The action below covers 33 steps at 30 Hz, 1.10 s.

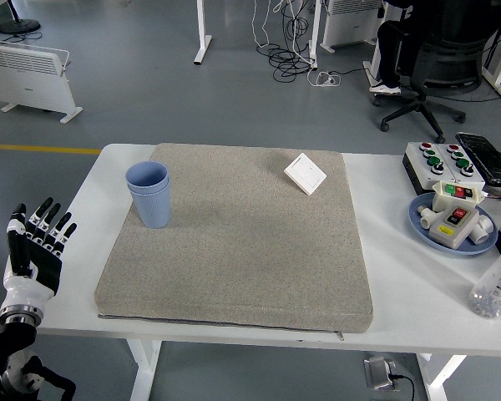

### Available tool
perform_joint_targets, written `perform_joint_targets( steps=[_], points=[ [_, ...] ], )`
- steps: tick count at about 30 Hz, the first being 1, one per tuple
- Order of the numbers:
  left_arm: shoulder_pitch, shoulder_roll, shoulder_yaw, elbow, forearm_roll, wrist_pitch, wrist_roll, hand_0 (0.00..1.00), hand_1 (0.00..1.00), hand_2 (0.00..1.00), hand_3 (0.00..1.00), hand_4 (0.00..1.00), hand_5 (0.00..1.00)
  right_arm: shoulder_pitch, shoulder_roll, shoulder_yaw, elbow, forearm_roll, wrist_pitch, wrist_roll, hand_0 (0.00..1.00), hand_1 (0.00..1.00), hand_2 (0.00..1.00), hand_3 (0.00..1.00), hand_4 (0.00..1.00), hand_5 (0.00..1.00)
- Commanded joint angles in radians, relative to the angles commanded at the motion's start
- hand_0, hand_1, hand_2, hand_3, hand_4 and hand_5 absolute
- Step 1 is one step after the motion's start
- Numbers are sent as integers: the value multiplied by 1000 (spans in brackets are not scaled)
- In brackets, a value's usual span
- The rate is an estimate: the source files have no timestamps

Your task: Push cup pick cup insert cup

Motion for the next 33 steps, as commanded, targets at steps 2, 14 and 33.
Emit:
perform_joint_targets(
  steps=[2, 14, 33],
  points=[
    [2, 0, 0, -1, 0, 0, -1, 857, 857, 908, 819, 598, 998, -1, 0, 0, 0, 0, 0, 0, 755, 626, 648, 557, 81, 463],
    [4, 0, 1, -2, -1, 4, -2, 856, 855, 909, 819, 599, 998, -2, 0, 1, 0, 1, 0, 2, 754, 626, 648, 557, 81, 462],
    [0, 0, -3, -7, 0, 3, -3, 856, 855, 911, 823, 599, 998, 5, 1, 1, 0, 6, 1, 2, 755, 626, 648, 556, 82, 465]
  ],
)
